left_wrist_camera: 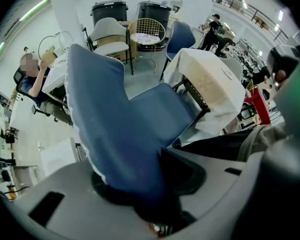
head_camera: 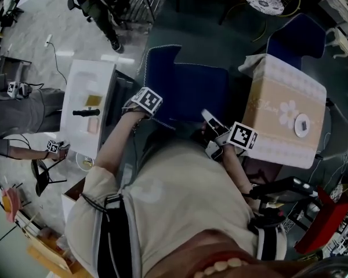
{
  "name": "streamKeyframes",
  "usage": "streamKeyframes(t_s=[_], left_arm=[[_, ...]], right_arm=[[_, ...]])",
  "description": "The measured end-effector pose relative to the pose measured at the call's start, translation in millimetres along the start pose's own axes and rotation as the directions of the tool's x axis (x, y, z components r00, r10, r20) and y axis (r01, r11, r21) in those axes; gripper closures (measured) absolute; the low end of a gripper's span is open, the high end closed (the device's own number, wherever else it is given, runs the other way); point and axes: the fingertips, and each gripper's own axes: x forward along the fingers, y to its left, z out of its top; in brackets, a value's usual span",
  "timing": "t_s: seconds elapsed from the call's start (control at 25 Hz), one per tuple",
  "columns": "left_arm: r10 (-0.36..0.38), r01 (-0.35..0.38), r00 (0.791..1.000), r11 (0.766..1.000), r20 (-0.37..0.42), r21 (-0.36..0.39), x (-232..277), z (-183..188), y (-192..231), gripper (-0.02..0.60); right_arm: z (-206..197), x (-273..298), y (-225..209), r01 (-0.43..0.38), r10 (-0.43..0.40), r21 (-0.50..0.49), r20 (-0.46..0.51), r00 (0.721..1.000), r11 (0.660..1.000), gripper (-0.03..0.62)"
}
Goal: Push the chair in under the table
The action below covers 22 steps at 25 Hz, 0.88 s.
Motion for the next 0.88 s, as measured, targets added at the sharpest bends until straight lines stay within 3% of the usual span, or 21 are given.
streamKeyframes(t_s=[0.28, 0.6, 0.76, 0.88], left_arm=[[0.007, -0.009, 0.999, 0.999, 0.043, 0.045, -1.8, 3.9, 7.8, 0.423], [-0.001, 0.001, 1.0, 1.0, 0.007, 0.011, 3.8, -2.4, 5.9, 0.423], [-0.007, 0.007, 0.999, 1.0, 0.034, 0.019, 3.1, 5.7, 3.5, 0.423], [-0.023, 0.022, 0.998, 1.0, 0.06, 0.021, 4.0, 1.6, 5.4, 0.423]], right_arm=[[4.9, -19.0, -20.9, 0.14, -0.139, -0.019, 0.037, 0.99, 0.99, 0.582], [8.6, -8.8, -17.7, 0.16, -0.16, -0.067, 0.004, 0.987, 0.985, 0.582], [3.4, 14.2, -3.8, 0.109, -0.112, -0.072, -0.036, 0.993, 0.991, 0.582], [-8.1, 27.1, -2.5, 0.146, -0.151, -0.092, -0.046, 0.987, 0.985, 0.582]])
